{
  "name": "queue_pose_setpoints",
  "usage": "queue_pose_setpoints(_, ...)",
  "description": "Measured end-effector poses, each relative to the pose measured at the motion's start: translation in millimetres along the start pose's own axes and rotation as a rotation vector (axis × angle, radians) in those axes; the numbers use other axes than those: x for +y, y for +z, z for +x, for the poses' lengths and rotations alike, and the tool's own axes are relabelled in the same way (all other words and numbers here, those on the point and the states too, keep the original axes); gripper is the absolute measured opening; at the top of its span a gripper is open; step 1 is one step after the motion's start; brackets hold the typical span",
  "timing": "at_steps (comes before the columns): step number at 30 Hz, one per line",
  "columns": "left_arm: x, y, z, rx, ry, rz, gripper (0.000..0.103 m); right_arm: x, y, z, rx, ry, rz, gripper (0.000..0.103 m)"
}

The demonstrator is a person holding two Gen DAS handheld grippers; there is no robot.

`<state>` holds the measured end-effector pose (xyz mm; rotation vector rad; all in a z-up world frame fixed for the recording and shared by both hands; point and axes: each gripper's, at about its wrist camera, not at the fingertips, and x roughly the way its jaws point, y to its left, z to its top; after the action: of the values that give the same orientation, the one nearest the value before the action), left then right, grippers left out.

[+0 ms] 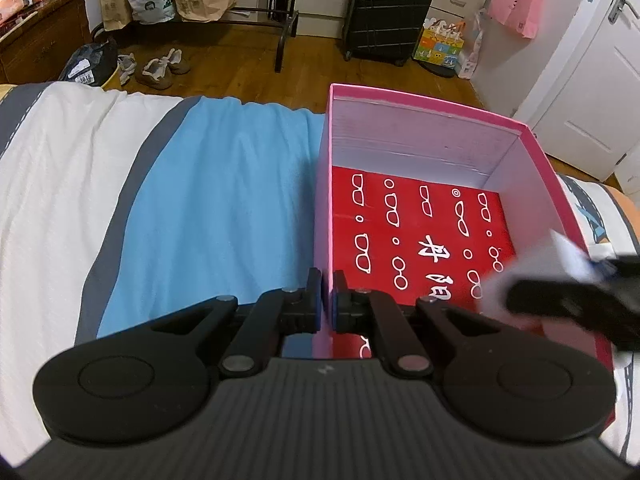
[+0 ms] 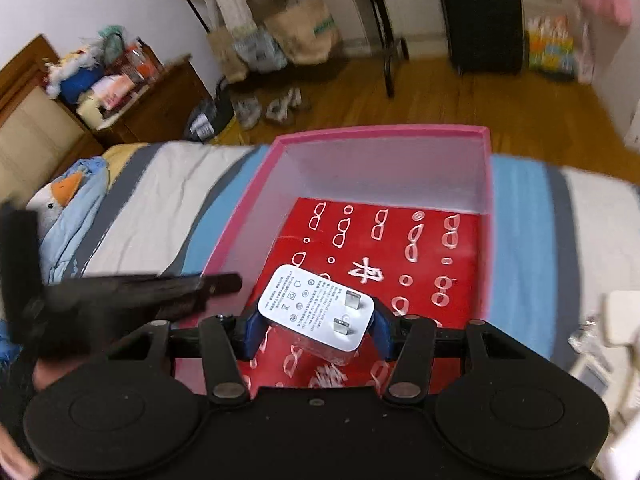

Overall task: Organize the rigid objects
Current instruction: 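Carry the white charger with the right gripper into the pink box and release, then move the right gripper back and grasp the small white remote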

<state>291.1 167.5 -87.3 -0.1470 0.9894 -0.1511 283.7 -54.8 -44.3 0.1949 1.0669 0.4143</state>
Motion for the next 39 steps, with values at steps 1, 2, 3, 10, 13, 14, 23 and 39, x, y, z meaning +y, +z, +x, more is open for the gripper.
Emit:
queue_pose_setpoints(1,1.9,-0.2,0.1,0.001,-0.006,-0.007,0.004,-1.3,7.5,12.2,0.014,-0.007,0.021,0.058)
queue_pose_setpoints(2,2.4,-0.5,0.0,0.002,-0.010,-0.012,0.004,0.9,10.9,20.8,0.030,-0.012,0.017,0.058)
queue_pose_setpoints(3,4.0,-0.5,0.0,0.001,-0.014,-0.015,0.004,2.7,14.3,30.7,0.046,-0.017,0.010,0.058)
queue_pose_setpoints(10,6.5,-1.6,0.7,-0.006,-0.030,-0.016,0.005,-1.5,37.9,86.9,0.109,0.032,0.121,0.058)
queue_pose_setpoints(13,11.1,-2.7,1.2,-0.003,-0.038,-0.029,0.005,5.5,33.6,101.7,0.119,0.003,0.076,0.058)
queue_pose_setpoints(14,12.0,-2.6,1.5,-0.002,-0.041,-0.033,0.005,8.3,33.9,102.1,0.120,0.002,0.064,0.059)
queue_pose_setpoints(23,12.5,-0.9,1.8,0.003,-0.044,-0.038,0.006,28.1,48.4,66.1,0.048,-0.073,-0.052,0.080)
queue_pose_setpoints(39,9.1,-0.4,1.6,0.011,-0.022,-0.037,0.005,7.7,-20.9,-90.2,0.084,-0.183,-0.201,0.080)
